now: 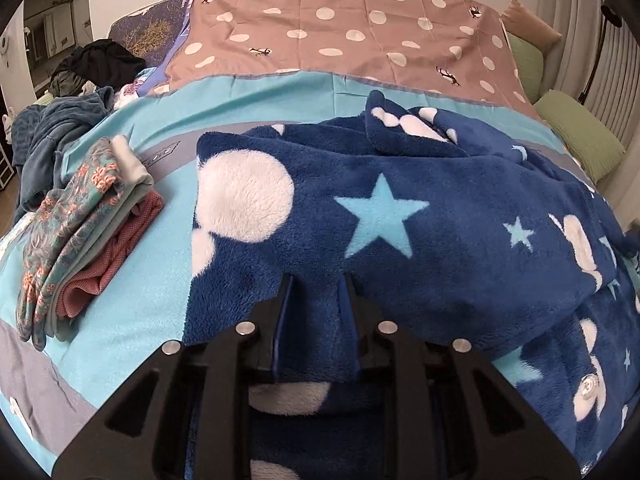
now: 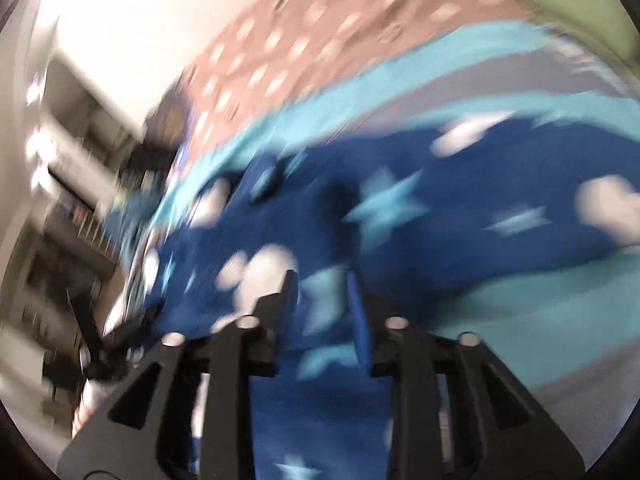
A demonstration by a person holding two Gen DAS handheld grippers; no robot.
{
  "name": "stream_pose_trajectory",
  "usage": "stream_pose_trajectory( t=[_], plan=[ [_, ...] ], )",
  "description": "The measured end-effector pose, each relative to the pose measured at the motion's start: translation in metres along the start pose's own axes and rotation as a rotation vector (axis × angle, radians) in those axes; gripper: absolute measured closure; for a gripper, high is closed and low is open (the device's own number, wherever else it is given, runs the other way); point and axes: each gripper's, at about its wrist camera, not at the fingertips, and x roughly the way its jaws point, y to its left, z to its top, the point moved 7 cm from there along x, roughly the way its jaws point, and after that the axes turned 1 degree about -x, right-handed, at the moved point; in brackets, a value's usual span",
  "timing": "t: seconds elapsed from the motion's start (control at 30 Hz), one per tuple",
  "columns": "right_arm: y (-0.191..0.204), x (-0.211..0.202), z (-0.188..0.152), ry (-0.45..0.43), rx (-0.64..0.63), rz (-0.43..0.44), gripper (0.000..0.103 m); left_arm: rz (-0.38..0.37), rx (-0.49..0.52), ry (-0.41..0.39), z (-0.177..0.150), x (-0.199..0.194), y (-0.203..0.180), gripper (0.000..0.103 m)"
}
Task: Fold small clothes
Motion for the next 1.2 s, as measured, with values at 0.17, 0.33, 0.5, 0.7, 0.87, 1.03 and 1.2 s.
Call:
stream_pose_trajectory(
  t=[0.17,0.33,0.5,0.7,0.87,1.03,1.2],
  plan=[
    [-0.161,-0.056,0.006,-0.108,0.493,-0.189,0.048,0.015,0.008,-0.008,-0.003,-0.005,0.001,0.078],
    [-0.255,-0.076,-0.009,-0.218,0.789,-0.17,0.047,0.016,0.008,-0.011,-0.005,-0.006,0.001,0.077],
    [-0.281,-0.062,0.011,-0.279,0.846,-0.137,0.035,0.006,0.0,-0.017,-0.005,-0.006,0.002,0.077],
    [-0.267,-0.04,0.047,-0.284,0.79,-0.129,0.092,0.012,0.003,-0.028,-0.006,-0.007,0.002,0.076],
    [-0.144,-0.044,0.087,-0.295,0.459,0.038,0.093,0.015,0.005,-0.03,-0.006,-0.006,0.001,0.076],
    [0.02,-0.019,0.087,-0.225,0.123,0.238,0.093,0.002,-0.004,-0.032,-0.006,-0.006,0.001,0.075],
    [0.136,0.024,0.036,-0.066,-0.088,0.37,0.093,-0.021,-0.015,-0.034,-0.006,-0.006,0.001,0.072]
  ],
)
